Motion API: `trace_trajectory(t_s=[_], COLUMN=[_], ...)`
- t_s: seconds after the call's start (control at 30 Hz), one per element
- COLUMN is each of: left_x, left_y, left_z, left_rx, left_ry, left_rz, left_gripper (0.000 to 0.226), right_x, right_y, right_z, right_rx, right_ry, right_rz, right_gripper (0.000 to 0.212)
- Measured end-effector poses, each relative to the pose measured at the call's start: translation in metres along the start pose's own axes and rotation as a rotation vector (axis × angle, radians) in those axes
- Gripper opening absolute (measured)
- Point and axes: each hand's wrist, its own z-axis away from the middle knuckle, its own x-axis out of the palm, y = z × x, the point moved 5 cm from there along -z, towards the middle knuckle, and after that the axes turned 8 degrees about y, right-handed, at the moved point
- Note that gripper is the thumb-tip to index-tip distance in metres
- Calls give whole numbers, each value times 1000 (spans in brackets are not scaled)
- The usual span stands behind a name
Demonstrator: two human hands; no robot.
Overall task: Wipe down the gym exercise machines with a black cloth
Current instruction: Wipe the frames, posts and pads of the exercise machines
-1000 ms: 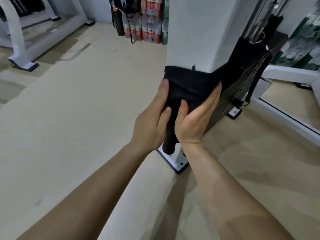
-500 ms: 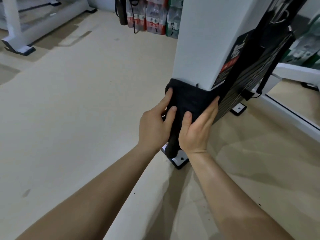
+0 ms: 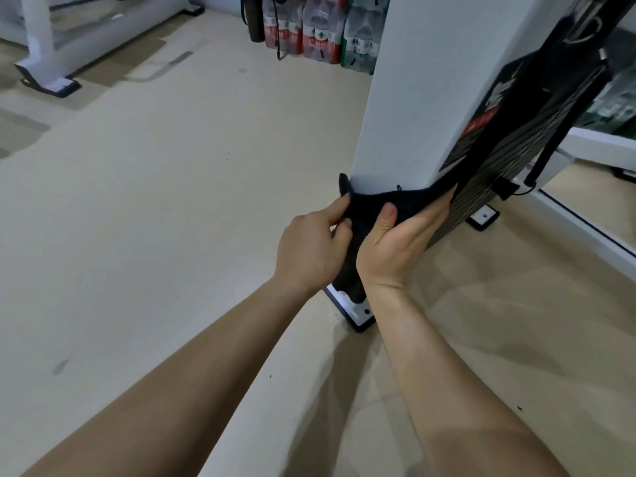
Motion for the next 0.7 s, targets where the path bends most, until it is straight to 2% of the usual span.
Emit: trace_trajectory(t_s=[0.17, 0.27, 0.4, 0.53, 0.7], left_x=[17, 38, 64, 89, 105], left_y=[-27, -47, -73, -94, -112], left_z=[-2, 5, 11, 17, 32], left_rx=[-2, 11, -48, -88, -110], left_ry=[-76, -177, -274, -373, -479], left_rz=[-32, -52, -26, -71, -200], left_gripper=[61, 60, 56, 48, 53], right_x=[6, 10, 16, 19, 16], right_y=[32, 59, 94, 121, 144], right_z=[31, 59, 95, 129, 165], right_rx=[21, 76, 204, 362, 531], right_ry=[-3, -65, -142, -214, -367], right_rz=[27, 49, 50, 90, 208], right_gripper=[77, 80, 83, 76, 75])
